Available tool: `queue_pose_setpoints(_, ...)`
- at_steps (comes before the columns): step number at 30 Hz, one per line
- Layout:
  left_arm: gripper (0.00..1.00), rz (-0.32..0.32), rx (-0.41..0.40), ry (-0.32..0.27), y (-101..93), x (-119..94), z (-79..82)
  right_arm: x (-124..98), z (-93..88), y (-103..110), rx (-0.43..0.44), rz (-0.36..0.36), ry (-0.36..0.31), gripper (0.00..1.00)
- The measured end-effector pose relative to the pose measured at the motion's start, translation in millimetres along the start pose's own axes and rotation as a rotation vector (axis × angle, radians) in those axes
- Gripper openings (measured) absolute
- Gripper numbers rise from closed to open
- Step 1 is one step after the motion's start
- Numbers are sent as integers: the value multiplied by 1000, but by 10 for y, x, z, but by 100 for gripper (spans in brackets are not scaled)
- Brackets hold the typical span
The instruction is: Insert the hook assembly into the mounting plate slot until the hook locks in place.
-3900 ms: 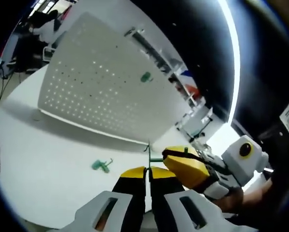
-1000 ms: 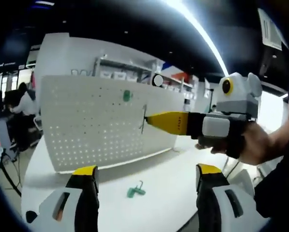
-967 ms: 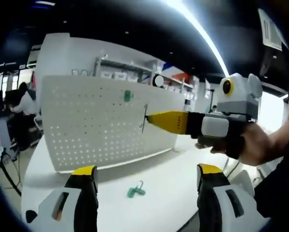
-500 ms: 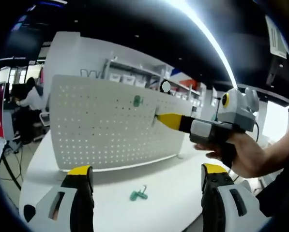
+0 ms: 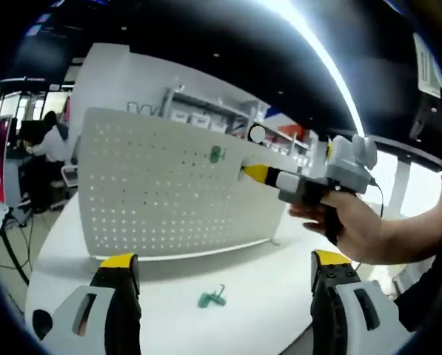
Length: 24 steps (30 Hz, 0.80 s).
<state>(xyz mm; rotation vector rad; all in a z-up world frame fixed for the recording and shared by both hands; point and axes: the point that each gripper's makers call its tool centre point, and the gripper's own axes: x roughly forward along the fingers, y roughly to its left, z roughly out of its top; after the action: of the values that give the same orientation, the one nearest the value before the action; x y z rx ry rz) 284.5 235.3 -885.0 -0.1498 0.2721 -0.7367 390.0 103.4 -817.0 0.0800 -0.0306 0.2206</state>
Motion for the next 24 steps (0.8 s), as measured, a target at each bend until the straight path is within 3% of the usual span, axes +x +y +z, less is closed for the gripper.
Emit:
queue_pose_setpoints(14, 100, 0, -6, 18, 89, 48, 24, 318, -7, -588, -30, -123, -1, 0)
queue_pose_setpoints(24, 99, 12, 5, 14, 197, 80, 122, 461, 63, -820, -34, -170, -26, 0)
